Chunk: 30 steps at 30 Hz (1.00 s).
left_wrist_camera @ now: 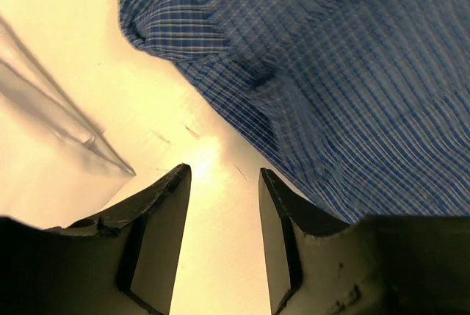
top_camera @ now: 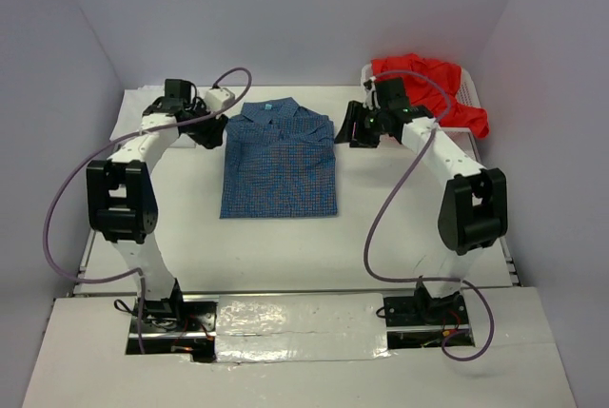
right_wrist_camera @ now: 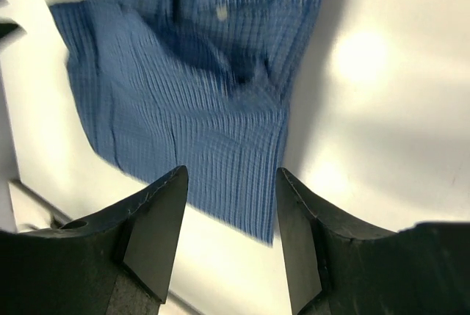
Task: Fold and stack the long sleeve shirts
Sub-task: Fold the shirt
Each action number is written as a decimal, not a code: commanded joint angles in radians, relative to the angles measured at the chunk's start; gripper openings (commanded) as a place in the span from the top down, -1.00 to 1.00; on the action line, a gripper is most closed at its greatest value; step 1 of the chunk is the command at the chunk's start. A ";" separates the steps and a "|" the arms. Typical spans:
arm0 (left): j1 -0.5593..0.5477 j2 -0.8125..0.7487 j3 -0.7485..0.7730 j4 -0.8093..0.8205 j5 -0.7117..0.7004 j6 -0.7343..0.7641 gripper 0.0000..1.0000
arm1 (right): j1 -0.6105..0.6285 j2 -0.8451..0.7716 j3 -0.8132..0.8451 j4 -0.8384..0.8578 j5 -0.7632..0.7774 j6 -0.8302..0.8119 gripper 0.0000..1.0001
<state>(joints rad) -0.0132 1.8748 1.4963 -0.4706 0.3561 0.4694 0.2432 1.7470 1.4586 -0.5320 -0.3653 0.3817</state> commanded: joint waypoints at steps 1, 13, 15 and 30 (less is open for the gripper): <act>-0.034 -0.179 -0.051 -0.072 0.118 0.254 -0.09 | 0.066 -0.092 -0.107 0.018 0.003 -0.046 -0.15; -0.169 -0.549 -0.663 -0.222 0.000 1.147 -0.43 | 0.154 -0.179 -0.500 0.153 0.022 0.126 -0.45; -0.202 -0.571 -0.729 -0.100 -0.028 1.125 -0.48 | 0.154 -0.173 -0.521 0.194 -0.001 0.152 -0.48; -0.241 -0.548 -0.900 0.165 -0.062 1.161 -0.57 | 0.154 -0.046 -0.593 0.329 -0.046 0.226 -0.46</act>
<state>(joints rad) -0.2474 1.3228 0.6323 -0.3927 0.3061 1.5974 0.3977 1.6688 0.8722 -0.2550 -0.4068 0.5938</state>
